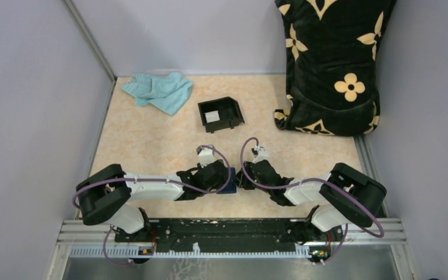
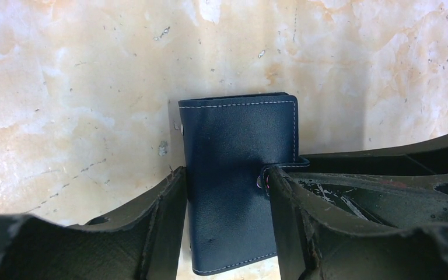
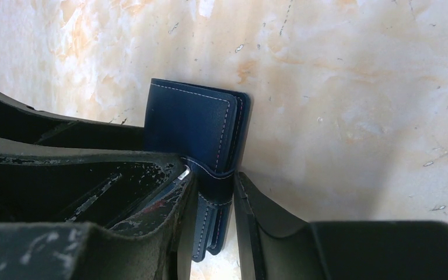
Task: Put the credit cards into the card holder
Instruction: Close the card holder at the center of the board.
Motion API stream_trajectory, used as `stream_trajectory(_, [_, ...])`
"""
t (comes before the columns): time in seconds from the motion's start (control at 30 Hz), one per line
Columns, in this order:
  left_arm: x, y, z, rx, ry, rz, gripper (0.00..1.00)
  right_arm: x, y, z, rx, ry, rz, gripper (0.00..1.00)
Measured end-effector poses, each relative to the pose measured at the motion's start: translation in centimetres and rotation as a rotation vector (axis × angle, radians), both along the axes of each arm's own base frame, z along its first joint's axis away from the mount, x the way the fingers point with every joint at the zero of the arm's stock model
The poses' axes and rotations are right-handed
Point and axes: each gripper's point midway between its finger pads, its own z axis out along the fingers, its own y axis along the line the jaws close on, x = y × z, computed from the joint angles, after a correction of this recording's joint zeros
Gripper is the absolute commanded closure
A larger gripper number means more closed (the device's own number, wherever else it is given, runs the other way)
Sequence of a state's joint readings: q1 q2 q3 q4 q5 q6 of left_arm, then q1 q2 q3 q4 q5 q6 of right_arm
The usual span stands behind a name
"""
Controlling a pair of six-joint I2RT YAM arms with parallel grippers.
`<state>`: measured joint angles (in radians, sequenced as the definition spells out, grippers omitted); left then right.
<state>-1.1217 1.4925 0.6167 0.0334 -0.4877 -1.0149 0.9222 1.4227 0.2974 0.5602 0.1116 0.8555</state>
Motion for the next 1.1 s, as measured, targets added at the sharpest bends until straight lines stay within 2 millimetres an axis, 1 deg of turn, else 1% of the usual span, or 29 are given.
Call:
stream_trajectory(0.57, [0.17,0.01,-0.06,0.012,0.001,0.002,0.47,0.00,0.01,0.00,0.001,0.000,0.000,0.70])
stream_trajectory(1.1, [-0.66,0.28,-0.10,0.015,-0.028,0.022,0.46,-0.08,0.10,-0.24,-0.007,-0.002,0.000,0.71])
